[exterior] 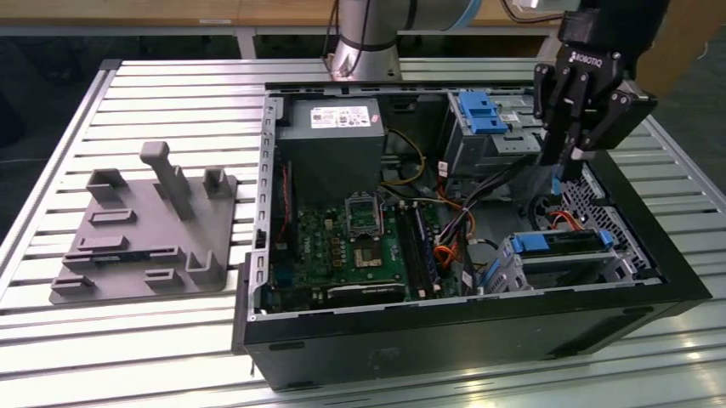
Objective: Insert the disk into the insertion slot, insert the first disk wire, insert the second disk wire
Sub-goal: 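Insert the second disk wire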
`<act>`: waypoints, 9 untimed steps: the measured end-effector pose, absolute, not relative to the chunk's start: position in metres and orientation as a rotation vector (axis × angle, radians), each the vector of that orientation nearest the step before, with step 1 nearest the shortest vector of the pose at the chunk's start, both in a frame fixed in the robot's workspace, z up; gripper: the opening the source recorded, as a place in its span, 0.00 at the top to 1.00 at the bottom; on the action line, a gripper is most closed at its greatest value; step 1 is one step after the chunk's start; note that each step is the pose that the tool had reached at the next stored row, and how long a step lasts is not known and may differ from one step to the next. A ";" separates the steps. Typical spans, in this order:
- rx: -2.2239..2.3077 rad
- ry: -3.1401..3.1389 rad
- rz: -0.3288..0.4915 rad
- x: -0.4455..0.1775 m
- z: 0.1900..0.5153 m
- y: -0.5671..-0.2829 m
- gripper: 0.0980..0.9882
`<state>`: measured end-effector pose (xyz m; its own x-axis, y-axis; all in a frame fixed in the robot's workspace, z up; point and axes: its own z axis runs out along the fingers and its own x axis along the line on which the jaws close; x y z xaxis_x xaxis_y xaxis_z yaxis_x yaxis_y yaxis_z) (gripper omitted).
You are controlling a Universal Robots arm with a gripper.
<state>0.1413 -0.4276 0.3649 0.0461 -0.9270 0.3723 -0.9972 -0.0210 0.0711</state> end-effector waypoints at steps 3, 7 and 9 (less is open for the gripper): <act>2.009 -1.934 0.337 0.141 0.362 -0.428 0.64; 2.009 -1.934 0.340 0.140 0.354 -0.428 0.64; 2.009 -1.934 0.342 0.140 0.351 -0.428 0.64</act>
